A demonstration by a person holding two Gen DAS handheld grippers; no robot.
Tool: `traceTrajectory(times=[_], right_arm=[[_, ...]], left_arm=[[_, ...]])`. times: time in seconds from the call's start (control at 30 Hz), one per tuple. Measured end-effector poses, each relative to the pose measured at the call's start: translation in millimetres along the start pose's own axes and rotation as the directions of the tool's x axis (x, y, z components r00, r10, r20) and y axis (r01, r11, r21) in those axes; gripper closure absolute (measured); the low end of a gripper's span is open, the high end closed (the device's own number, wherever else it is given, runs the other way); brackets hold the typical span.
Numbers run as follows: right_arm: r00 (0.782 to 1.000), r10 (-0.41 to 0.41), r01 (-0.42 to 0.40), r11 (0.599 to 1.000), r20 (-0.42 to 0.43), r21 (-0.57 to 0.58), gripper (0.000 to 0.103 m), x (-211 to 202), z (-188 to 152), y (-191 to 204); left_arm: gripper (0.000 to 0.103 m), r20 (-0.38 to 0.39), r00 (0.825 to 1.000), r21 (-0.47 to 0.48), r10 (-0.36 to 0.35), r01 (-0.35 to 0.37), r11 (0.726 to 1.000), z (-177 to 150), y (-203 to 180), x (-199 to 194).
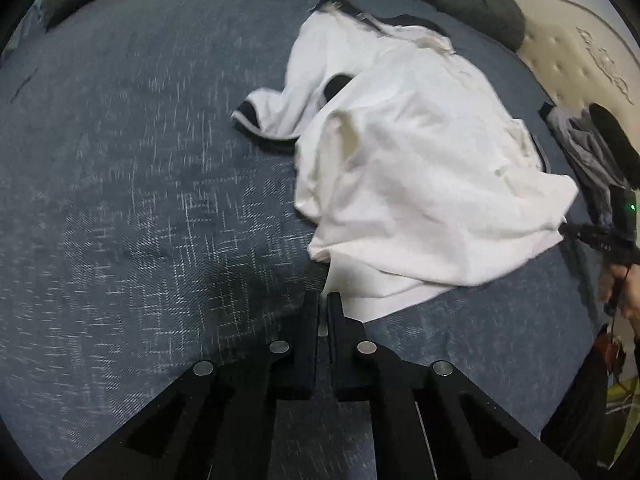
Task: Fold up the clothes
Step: 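Grasp the shirt hem with the right tool and pull it straight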
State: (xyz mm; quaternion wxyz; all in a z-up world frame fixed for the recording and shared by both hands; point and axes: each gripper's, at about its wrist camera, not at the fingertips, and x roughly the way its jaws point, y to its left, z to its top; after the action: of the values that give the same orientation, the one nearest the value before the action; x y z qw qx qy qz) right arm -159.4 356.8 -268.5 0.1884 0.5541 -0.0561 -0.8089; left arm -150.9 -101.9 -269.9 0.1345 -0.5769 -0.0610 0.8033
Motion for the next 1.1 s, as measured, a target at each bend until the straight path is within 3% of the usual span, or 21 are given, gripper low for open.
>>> traceTrajectory(times=[0.5,0.8,1.1], right_arm=[[0.994,0.067,-0.063,0.997,0.086,-0.052,0.098,-111.7,-30.6,36.8],[0.995,0.092,-0.088,0.993,0.048,-0.084,0.098,-122.6,-80.4,60.6],[0.993,0.101,-0.097,0.993,0.056,-0.072,0.098,-128.9,-122.5,66.6]], left_arm=[[0.099,0.110,0.994,0.093,0.017,-0.027,0.995,-42.0,-41.4,-117.6],[0.099,0.078,0.997,0.137,0.011,-0.021,0.990,-103.9,-66.7,-132.5],[0.099,0.077,0.997,0.117,-0.017,0.008,0.993,-141.9,-74.0,-129.7]])
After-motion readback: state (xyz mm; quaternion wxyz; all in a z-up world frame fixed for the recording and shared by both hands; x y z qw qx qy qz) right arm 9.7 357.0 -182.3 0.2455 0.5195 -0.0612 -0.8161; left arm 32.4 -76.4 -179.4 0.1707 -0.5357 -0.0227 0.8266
